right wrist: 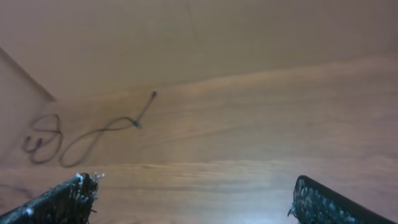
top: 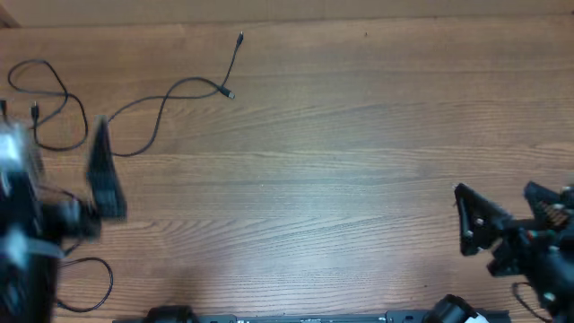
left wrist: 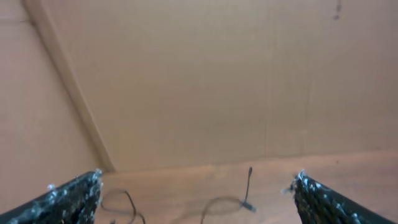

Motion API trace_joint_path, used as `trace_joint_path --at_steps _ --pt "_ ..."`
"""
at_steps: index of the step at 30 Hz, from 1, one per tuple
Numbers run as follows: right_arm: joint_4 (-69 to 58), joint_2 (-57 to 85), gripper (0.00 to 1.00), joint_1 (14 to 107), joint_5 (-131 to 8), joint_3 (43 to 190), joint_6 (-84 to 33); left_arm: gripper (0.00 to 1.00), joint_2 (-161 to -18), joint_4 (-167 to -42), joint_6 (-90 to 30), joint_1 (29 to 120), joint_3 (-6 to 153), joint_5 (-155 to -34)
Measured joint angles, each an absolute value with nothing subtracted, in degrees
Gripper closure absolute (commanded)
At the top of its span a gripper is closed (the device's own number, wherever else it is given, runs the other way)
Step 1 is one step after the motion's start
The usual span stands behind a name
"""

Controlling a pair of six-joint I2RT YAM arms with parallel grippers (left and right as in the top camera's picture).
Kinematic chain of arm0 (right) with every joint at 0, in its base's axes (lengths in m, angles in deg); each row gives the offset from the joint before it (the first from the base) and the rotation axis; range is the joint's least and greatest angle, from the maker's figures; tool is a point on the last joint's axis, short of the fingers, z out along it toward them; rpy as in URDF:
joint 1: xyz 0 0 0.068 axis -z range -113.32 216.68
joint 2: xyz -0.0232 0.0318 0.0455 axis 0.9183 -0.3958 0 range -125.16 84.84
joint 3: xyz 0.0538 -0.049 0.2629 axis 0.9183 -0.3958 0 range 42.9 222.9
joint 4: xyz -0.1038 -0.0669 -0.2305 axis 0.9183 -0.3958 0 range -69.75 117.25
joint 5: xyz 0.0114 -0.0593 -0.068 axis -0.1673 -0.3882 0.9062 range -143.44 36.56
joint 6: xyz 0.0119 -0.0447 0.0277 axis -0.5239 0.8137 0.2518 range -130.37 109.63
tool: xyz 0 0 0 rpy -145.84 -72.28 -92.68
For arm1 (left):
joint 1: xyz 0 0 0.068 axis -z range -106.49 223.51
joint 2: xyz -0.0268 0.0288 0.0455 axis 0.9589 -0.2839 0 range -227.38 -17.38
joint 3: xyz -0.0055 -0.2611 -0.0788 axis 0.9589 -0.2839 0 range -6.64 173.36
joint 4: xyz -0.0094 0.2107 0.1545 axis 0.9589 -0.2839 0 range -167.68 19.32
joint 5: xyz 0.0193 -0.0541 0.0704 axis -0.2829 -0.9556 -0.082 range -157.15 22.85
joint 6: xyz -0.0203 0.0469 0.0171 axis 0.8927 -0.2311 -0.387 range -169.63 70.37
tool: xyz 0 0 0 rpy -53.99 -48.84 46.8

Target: Untangle cables

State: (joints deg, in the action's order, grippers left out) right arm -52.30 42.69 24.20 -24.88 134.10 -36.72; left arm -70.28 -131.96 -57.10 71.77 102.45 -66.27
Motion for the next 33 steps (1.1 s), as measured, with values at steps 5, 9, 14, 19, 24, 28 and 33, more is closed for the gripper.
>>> trace_joint_path --at_steps 5,9,14,19,24,28,33 --pt "-42.8 44.7 0.0 24.2 -19.4 118.7 -36.7 0.0 -55.9 -121.4 -56.9 71.8 78.0 -66.0" --pt "-38.1 41.7 0.0 24.2 -13.4 112.2 -35.8 0.01 -54.2 -114.7 -56.6 71.8 61.6 -65.8" --pt "-37.1 36.1 0.0 25.0 -4.3 108.0 -34.7 0.0 -56.6 -109.7 -55.3 71.8 53.9 -65.4" --pt "-35.4 28.3 0.0 32.7 -2.6 106.1 -34.4 0.01 -56.3 -108.1 -54.6 71.8 53.9 -63.6" --pt "-29.8 22.2 0.0 42.5 -10.5 106.1 -32.0 0.0 -56.2 -107.9 -54.3 71.8 53.9 -62.9" --pt "-27.5 19.4 0.0 47.8 -19.0 106.1 -29.8 0.01 -56.4 -107.9 -54.3 71.8 53.9 -62.6" --pt "-23.8 17.8 0.0 52.4 -27.9 106.1 -28.7 0.0 -58.5 -107.9 -54.3 71.8 53.9 -62.6"
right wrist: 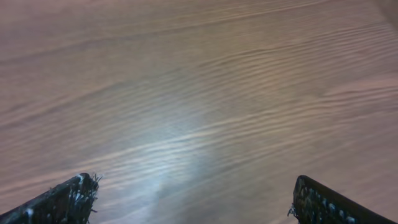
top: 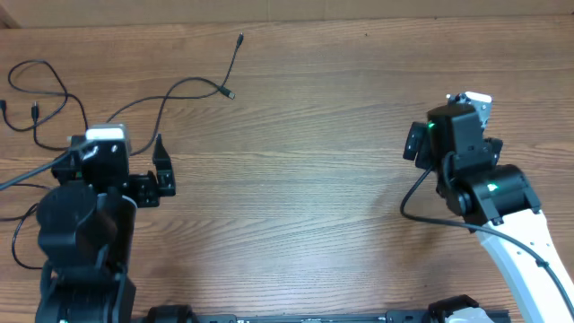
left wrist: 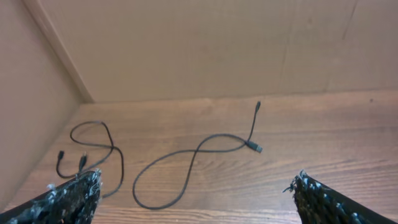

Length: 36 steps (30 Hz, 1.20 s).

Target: Untangle cables

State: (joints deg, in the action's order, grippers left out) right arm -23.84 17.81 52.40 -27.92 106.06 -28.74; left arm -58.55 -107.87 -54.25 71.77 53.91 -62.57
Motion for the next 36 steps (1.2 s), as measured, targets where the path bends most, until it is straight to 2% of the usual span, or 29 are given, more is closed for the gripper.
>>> trace_joint_path --at_steps 8,18,36 --pt "-22.1 17.8 0.0 58.7 -36.4 106.1 -28.1 0.0 -64.9 -109.0 -54.3 71.8 53.9 -62.5" --pt "-22.2 17.8 0.0 58.8 -38.2 106.1 -25.9 0.01 -73.6 -114.3 -54.3 71.8 53.9 -62.4" --pt "-22.2 17.8 0.0 58.8 -40.2 106.1 -25.5 0.0 -83.6 -114.4 -54.3 71.8 53.9 -62.4"
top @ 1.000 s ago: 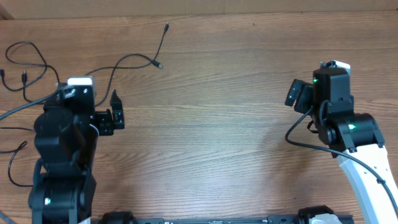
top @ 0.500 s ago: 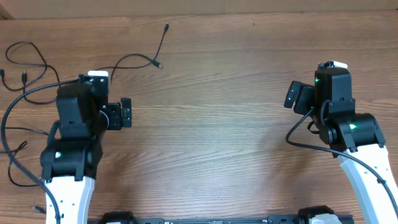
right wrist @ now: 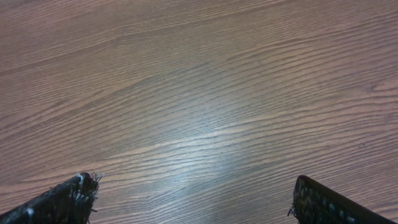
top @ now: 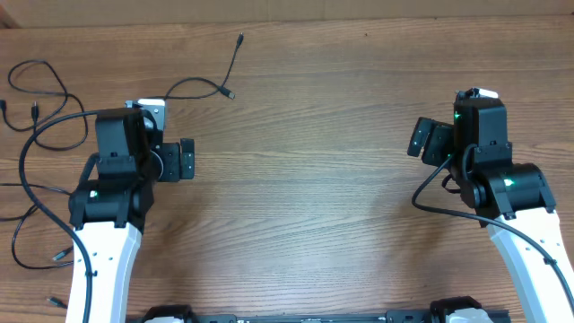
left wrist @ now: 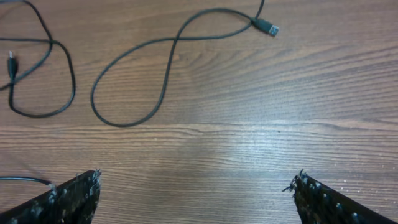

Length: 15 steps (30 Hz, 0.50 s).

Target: Untangle cables

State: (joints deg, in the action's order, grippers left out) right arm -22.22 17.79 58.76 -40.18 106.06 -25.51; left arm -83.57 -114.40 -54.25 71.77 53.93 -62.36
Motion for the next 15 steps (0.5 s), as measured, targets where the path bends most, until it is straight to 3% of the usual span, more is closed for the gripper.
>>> trace_joint_path --at_steps 15 --pt "-22.2 17.8 0.0 58.8 -40.4 106.1 -25.5 0.0 -93.5 -114.4 -54.3 71.8 53.9 -62.3"
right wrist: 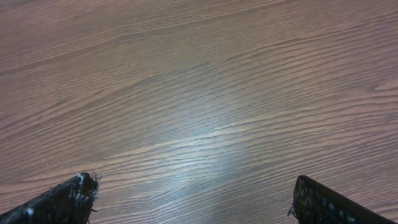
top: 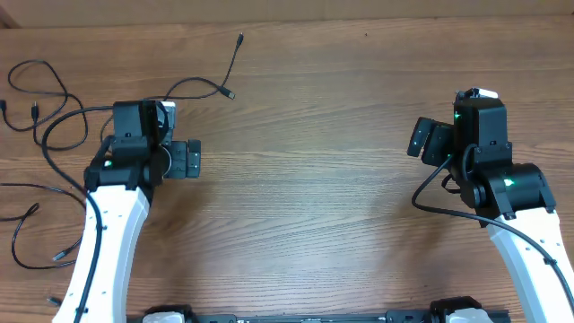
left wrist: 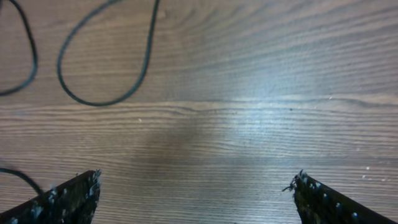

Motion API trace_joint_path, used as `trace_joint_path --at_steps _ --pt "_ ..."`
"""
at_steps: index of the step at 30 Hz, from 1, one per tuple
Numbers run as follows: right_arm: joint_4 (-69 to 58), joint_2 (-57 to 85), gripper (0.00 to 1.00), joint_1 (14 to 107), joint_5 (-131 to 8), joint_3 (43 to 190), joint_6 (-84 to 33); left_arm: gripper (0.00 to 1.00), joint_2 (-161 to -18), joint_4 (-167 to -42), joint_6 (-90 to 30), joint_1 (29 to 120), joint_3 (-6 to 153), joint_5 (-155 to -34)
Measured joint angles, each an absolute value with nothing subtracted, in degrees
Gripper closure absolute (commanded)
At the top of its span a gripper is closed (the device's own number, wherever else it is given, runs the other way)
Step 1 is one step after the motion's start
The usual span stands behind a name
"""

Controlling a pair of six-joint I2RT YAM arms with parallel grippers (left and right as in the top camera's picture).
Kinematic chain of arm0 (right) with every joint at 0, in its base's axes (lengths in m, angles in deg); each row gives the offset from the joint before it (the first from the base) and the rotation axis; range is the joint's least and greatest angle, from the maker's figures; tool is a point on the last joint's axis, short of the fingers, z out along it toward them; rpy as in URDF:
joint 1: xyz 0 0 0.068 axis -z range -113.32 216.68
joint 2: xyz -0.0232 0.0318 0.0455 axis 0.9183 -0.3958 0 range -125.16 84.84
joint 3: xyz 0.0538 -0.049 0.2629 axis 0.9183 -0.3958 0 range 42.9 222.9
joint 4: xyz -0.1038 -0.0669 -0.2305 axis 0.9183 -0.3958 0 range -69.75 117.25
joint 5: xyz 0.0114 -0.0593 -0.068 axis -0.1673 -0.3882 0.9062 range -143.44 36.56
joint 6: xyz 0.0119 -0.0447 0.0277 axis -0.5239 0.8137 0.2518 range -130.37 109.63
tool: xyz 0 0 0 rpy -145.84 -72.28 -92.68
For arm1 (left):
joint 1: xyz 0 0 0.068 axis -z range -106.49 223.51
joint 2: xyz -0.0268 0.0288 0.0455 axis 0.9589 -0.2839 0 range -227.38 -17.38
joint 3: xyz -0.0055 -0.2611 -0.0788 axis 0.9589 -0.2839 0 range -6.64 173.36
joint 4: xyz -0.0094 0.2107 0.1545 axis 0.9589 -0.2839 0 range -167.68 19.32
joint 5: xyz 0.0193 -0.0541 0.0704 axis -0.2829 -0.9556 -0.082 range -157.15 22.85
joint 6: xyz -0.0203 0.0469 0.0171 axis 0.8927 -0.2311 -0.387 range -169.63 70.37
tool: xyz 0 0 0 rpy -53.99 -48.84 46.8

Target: Untangle cables

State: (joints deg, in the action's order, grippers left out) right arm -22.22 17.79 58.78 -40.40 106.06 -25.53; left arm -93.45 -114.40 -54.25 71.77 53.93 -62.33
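Note:
Thin black cables lie tangled at the table's far left. One cable (top: 193,82) ends in a plug (top: 230,93), and its loop (left wrist: 90,103) shows in the left wrist view. A second looped cable (top: 40,79) lies further left. My left gripper (left wrist: 196,193) hovers open over bare wood just on the near side of that loop and holds nothing. Over bare table at the right, away from every cable, my right gripper (right wrist: 193,193) is open and holds nothing.
More thin black cable ends (top: 27,215) lie along the left edge near the front. Another cable piece (left wrist: 18,175) shows beside my left fingertip (left wrist: 74,193). Wood tabletop (top: 305,179) fills the middle. A wall runs along the far edge.
My left gripper has shifted slightly to the right and closer to the table. The cable loop now sits higher in its view and the plug has left it. The right arm has not moved.
Both arms were first low at the near edge, their cameras facing the back wall. Then they were out over the table, left by the cables, right at the far right. Later the left gripper looked down on the cable loop, and now hovers just before it.

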Motion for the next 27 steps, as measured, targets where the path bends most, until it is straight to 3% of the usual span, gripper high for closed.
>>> trace_joint_path --at_steps 27 --pt "-22.2 17.8 0.0 58.8 -40.6 106.1 -25.5 0.01 -105.8 -114.4 -54.3 71.8 53.9 -62.2"
